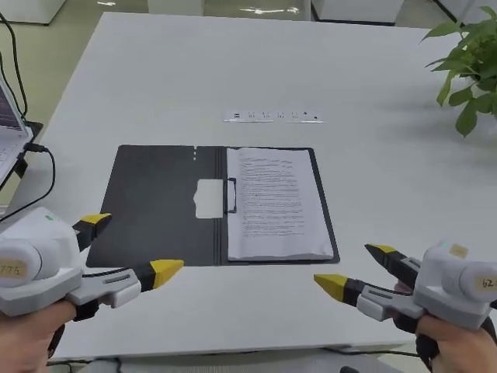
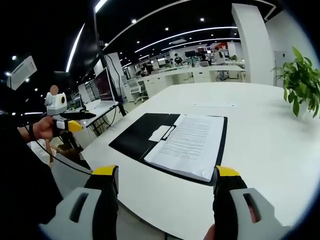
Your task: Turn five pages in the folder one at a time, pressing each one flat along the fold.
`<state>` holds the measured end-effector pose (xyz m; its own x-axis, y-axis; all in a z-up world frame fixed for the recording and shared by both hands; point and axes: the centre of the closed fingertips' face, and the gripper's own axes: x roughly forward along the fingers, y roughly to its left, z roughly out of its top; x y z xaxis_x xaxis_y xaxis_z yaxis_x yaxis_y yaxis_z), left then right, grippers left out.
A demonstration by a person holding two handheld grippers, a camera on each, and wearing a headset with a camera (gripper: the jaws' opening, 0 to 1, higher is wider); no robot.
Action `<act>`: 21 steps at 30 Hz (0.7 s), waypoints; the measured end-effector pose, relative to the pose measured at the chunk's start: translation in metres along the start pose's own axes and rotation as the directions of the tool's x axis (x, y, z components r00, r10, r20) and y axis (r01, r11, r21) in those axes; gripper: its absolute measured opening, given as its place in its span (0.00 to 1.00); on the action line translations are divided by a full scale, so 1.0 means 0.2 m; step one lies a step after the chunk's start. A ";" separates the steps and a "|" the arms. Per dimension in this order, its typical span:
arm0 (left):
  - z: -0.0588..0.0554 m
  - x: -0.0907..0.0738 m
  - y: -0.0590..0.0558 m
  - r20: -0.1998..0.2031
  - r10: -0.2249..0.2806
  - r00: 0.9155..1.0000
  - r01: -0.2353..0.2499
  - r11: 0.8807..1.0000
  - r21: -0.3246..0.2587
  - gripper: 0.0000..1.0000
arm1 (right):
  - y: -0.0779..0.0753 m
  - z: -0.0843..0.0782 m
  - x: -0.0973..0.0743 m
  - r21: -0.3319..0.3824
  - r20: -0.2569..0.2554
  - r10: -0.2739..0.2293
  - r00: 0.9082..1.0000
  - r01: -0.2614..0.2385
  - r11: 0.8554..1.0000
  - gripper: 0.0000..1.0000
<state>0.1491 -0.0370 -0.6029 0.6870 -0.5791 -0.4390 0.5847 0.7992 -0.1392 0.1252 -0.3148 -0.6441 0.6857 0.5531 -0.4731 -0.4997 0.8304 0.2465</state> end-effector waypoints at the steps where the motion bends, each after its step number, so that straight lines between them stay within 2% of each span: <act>1: 0.00 0.00 0.00 0.001 0.002 1.000 -0.002 1.000 -0.001 0.85 | 0.00 0.00 0.00 0.001 0.001 -0.002 1.000 0.002 1.000 0.77; 5: -0.01 0.00 0.01 -0.002 0.004 1.000 -0.004 1.000 -0.001 0.85 | 0.00 -0.01 -0.01 0.006 0.001 -0.009 1.000 0.009 1.000 0.77; 12: -0.04 0.02 -0.03 -0.022 -0.017 1.000 0.017 1.000 0.005 0.84 | -0.01 -0.05 -0.03 0.021 -0.002 -0.019 1.000 0.019 1.000 0.77; 21: -0.01 0.08 -0.08 -0.029 -0.046 0.999 0.046 0.999 0.014 0.84 | -0.03 -0.05 -0.04 0.036 0.004 -0.030 1.000 0.030 0.999 0.77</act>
<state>0.1496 -0.0583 -0.6100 0.6468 -0.6100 -0.4579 0.6217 0.7694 -0.1468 0.1170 -0.3246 -0.6496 0.7022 0.5284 -0.4772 -0.4598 0.8483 0.2626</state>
